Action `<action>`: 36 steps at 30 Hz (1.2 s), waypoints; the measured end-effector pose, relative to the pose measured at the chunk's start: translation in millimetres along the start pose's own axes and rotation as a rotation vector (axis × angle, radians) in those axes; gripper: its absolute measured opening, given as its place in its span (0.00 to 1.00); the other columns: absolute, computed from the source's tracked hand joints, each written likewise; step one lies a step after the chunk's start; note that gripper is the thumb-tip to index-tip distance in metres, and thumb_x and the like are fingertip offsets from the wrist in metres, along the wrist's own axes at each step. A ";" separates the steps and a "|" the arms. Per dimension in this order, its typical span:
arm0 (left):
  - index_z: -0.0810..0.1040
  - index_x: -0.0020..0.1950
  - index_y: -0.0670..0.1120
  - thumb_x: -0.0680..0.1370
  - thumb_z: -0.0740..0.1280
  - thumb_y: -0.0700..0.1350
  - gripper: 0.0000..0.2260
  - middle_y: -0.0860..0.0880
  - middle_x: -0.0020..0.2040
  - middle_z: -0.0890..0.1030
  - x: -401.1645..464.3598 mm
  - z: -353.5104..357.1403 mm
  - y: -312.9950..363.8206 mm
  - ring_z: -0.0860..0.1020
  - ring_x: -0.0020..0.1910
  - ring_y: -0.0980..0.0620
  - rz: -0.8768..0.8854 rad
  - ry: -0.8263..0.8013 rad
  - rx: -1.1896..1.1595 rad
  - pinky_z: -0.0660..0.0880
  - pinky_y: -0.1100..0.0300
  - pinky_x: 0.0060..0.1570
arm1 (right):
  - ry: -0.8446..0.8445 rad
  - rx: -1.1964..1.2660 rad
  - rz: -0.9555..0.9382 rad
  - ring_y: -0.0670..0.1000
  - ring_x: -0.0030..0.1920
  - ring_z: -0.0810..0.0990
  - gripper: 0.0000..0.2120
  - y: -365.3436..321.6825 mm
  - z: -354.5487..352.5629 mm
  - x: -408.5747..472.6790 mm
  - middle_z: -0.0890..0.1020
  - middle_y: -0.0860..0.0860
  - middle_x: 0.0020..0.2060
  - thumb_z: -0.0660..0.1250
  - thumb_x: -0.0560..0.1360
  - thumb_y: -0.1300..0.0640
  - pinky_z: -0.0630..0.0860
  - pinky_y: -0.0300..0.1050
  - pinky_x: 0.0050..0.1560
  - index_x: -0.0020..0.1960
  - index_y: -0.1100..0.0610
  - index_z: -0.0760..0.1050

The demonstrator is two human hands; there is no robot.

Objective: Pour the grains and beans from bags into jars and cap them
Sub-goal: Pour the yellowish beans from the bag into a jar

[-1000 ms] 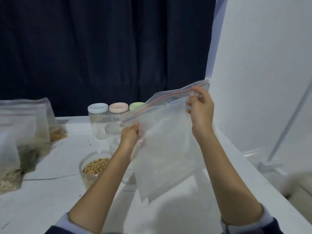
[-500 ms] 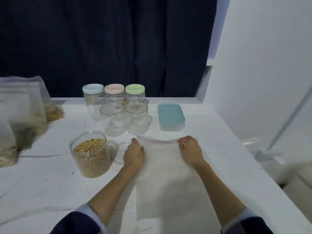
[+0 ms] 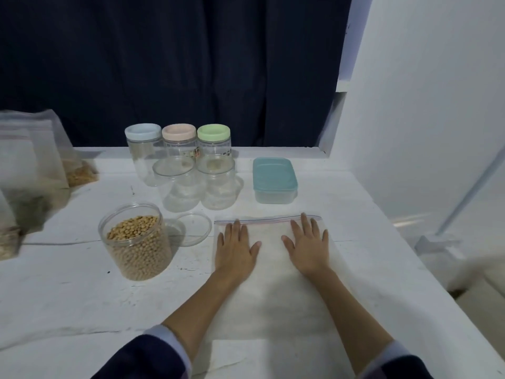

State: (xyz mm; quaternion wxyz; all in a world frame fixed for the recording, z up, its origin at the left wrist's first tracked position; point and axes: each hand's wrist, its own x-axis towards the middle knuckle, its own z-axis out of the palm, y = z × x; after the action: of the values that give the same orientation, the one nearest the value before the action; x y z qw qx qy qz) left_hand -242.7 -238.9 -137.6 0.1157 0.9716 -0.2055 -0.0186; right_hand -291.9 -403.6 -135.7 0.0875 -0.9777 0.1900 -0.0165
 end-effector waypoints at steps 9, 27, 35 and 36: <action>0.51 0.77 0.47 0.81 0.52 0.55 0.27 0.43 0.76 0.55 20.9 -17.1 -2.7 0.55 0.73 0.42 0.046 -0.060 0.050 0.57 0.45 0.70 | 0.039 -0.120 0.072 0.59 0.65 0.68 0.20 -19.4 -40.8 39.1 0.69 0.56 0.65 0.57 0.81 0.47 0.65 0.54 0.61 0.68 0.57 0.65; 0.44 0.77 0.58 0.81 0.45 0.59 0.25 0.45 0.78 0.39 18.9 3.1 -12.3 0.38 0.76 0.40 -0.038 -0.067 0.097 0.40 0.41 0.74 | 0.325 0.001 -0.164 0.54 0.73 0.60 0.27 -36.1 -53.1 96.2 0.65 0.53 0.72 0.57 0.77 0.68 0.53 0.56 0.70 0.74 0.53 0.61; 0.42 0.77 0.58 0.82 0.44 0.60 0.25 0.45 0.78 0.38 5.7 -1.8 -17.8 0.37 0.76 0.41 -0.028 -0.107 0.091 0.39 0.42 0.74 | 0.292 -0.069 -0.195 0.56 0.72 0.61 0.29 -22.4 -51.2 43.8 0.65 0.54 0.73 0.57 0.76 0.69 0.51 0.60 0.71 0.75 0.52 0.61; 0.42 0.77 0.57 0.82 0.44 0.60 0.25 0.45 0.78 0.37 4.2 -2.5 -19.2 0.37 0.76 0.41 -0.026 -0.113 0.084 0.39 0.42 0.74 | 0.270 -0.083 -0.195 0.55 0.73 0.60 0.29 -21.5 -46.5 40.1 0.63 0.54 0.74 0.57 0.77 0.68 0.51 0.60 0.71 0.75 0.51 0.61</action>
State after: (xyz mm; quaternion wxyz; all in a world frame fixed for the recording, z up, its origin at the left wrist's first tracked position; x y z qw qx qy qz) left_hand -231.1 -223.0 -139.6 0.0629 0.9756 -0.1997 -0.0663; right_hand -249.9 -406.6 -86.1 0.0188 -0.9832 0.1050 -0.1482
